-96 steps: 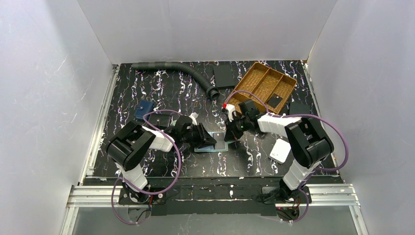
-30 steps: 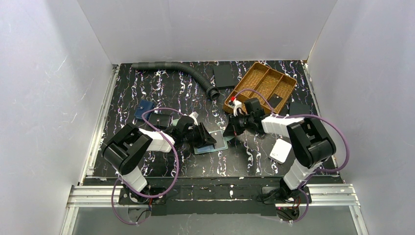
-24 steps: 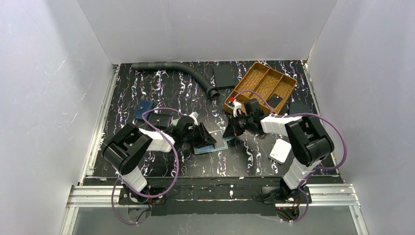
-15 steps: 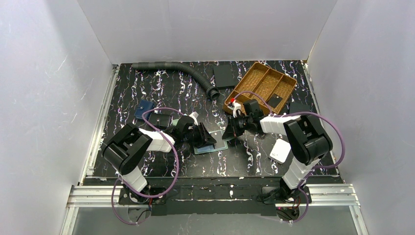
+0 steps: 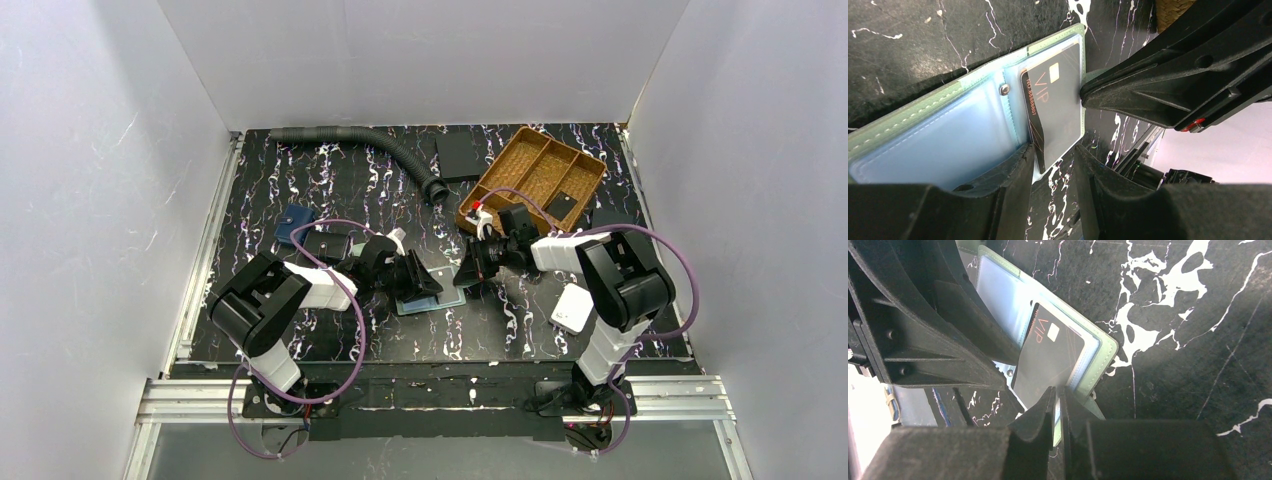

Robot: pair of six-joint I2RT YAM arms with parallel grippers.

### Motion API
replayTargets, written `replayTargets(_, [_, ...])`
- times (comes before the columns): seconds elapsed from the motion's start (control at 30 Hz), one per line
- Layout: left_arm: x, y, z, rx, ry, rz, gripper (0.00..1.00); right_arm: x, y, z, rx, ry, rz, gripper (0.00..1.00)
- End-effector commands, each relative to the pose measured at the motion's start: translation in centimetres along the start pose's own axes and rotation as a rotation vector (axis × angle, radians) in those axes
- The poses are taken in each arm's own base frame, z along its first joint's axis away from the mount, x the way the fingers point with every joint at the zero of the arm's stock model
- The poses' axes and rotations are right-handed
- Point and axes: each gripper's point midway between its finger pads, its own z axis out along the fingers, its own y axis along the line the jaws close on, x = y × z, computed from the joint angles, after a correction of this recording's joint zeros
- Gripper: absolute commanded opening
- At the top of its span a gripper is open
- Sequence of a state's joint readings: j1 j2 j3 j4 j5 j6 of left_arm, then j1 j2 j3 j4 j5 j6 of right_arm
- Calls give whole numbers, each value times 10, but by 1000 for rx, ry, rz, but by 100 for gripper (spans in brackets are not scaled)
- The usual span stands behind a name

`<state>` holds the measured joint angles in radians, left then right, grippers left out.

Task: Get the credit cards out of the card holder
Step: Remove the credit card from the card holder.

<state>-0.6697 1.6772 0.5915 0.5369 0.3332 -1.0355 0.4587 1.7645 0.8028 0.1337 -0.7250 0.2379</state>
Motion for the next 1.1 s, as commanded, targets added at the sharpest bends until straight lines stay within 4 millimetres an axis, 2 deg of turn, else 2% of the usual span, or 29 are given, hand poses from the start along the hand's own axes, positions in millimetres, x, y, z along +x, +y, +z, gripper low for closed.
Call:
replayTargets(0.0, [2, 13, 3, -58, 13, 13, 35, 4, -3, 7, -3, 25, 29, 15])
replayTargets(0.13, [3, 14, 4, -60, 19, 8, 36, 10, -12, 10, 30, 50, 47, 15])
replayTargets(0.27, [4, 15, 5, -61, 23, -12, 36, 12, -8, 12, -1, 62, 63, 1])
replayTargets(0.6, [-8, 5, -1, -27, -60, -114, 33, 27, -24, 18, 71, 130, 71, 1])
replayTargets(1.07, [-32, -23, -3, 165, -195, -249, 30, 31, -19, 22, 50, 155, 70, 1])
